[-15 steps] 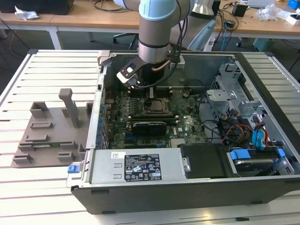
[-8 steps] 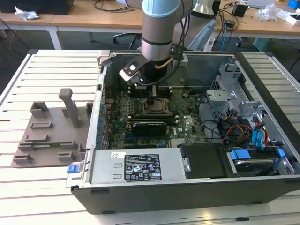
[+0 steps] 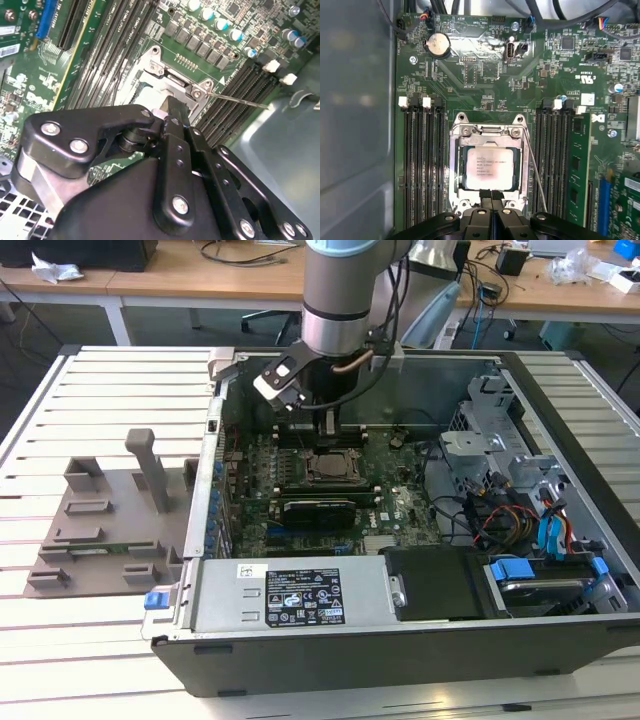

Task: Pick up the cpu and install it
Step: 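Close the cpu cover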

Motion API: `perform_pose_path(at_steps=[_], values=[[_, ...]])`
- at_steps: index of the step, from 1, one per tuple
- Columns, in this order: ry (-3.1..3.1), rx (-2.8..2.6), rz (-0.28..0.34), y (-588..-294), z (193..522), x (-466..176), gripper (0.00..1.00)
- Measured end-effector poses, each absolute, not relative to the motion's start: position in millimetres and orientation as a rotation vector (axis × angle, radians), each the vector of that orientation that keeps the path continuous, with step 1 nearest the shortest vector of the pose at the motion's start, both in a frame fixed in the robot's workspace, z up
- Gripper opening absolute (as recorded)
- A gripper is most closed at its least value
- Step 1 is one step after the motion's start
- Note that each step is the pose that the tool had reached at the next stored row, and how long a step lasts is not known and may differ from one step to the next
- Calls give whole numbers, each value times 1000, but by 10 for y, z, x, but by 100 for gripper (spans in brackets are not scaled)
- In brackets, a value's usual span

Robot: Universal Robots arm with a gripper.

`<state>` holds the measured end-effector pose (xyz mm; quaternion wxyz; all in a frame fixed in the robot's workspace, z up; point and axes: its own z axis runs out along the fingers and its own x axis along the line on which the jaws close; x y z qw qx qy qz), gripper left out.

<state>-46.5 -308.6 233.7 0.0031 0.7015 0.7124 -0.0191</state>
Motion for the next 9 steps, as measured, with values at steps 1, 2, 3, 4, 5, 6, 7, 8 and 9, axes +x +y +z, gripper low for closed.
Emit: perform_pose_path(at_steps=[1,2,3,4,5,6,7,8,9], values=[[2234,2199,-60,-3086,2356,-464,11],[2234,2199,-60,-3086,2380,-464,11],[2234,2199,-60,-3086,2399,-465,11],[2234,2199,-60,-3086,2426,-464,11],[2234,2199,-60,-3086,2449,-465,11],[2234,2199,-60,-3086,2493,-465,11],[2234,2199,-60,-3086,2532,-464,11],[2234,2199,-60,-3086,2554,-465,11],[2234,2199,-60,-3086,2596,-465,11]])
